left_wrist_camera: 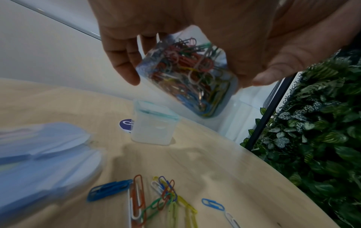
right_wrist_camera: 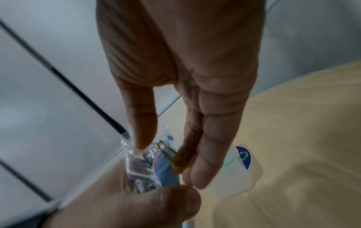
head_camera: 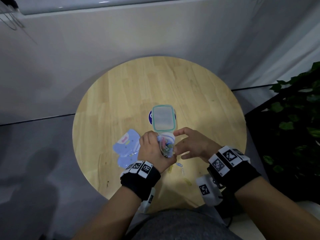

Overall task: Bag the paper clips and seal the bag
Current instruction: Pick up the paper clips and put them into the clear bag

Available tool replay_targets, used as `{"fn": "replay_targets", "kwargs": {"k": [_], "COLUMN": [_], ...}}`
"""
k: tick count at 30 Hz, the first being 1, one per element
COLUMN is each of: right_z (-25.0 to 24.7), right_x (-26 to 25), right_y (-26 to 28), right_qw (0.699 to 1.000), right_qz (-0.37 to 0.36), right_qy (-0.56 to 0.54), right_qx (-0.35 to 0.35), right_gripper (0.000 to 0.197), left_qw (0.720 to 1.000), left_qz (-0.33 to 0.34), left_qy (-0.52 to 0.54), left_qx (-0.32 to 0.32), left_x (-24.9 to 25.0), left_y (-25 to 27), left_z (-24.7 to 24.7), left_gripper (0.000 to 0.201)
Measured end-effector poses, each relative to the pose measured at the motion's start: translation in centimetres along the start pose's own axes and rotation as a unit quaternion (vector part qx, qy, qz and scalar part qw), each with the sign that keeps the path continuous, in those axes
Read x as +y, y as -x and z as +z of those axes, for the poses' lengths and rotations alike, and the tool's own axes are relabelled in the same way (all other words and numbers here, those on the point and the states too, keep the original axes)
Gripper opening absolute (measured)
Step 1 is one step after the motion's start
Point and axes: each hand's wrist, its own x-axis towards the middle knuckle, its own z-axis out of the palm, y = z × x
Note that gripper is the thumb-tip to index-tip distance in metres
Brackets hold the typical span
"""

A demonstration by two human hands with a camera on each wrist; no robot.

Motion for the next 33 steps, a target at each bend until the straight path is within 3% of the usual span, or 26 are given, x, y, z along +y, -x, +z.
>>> {"fn": "replay_targets", "kwargs": {"k": [2, 7, 11, 15, 18, 20, 23, 29, 33], "right_z": [0.3, 1.3, 2.7, 1.2, 0.2, 0.7, 1.7, 2.9, 3.3], "right_x": [0.2, -0.4, -1.2, -0.3, 3.4, 6.7, 10.1, 11.6, 10.8], "right_y": [0.1, 0.3, 0.3, -1.0, -2.6, -3.3, -3.0, -4.0, -6.1], "right_qw": [0.998, 0.97, 0.942, 0.941, 0.951, 0.933, 0.908, 0.888, 0.905], "right_qz": [-0.037, -0.13, -0.214, -0.191, -0.12, -0.049, -0.004, 0.019, -0.012], "right_qy": [0.026, 0.083, 0.149, 0.079, 0.189, 0.334, 0.414, 0.454, 0.412], "right_qx": [0.036, 0.186, 0.212, 0.268, 0.212, 0.125, 0.064, 0.067, 0.107], "right_gripper": [0.05, 0.024, 0.009, 0.005, 0.014, 0.019, 0.014, 0.006, 0.018], "left_qw": [1.0, 0.999, 1.0, 1.0, 0.998, 0.997, 0.996, 0.996, 0.996], "left_qz": [-0.002, 0.015, 0.013, -0.015, -0.052, -0.069, -0.081, -0.075, -0.075], "left_qy": [-0.002, -0.035, -0.018, -0.017, -0.026, -0.027, -0.024, -0.039, -0.036], "left_qx": [-0.001, -0.028, -0.013, -0.006, -0.02, -0.02, -0.016, -0.004, -0.022], "left_x": [0.0, -0.1, 0.1, -0.5, -1.8, -2.5, -3.2, -3.7, -3.5], "left_y": [0.0, 0.1, 0.4, 0.5, 0.6, 0.8, 1.3, 2.3, 2.4], "left_z": [0.1, 0.1, 0.0, -0.6, -1.2, -1.6, -2.2, -2.5, -3.1], "left_gripper": [0.07, 0.07, 0.069, 0.077, 0.08, 0.082, 0.087, 0.087, 0.086]}}
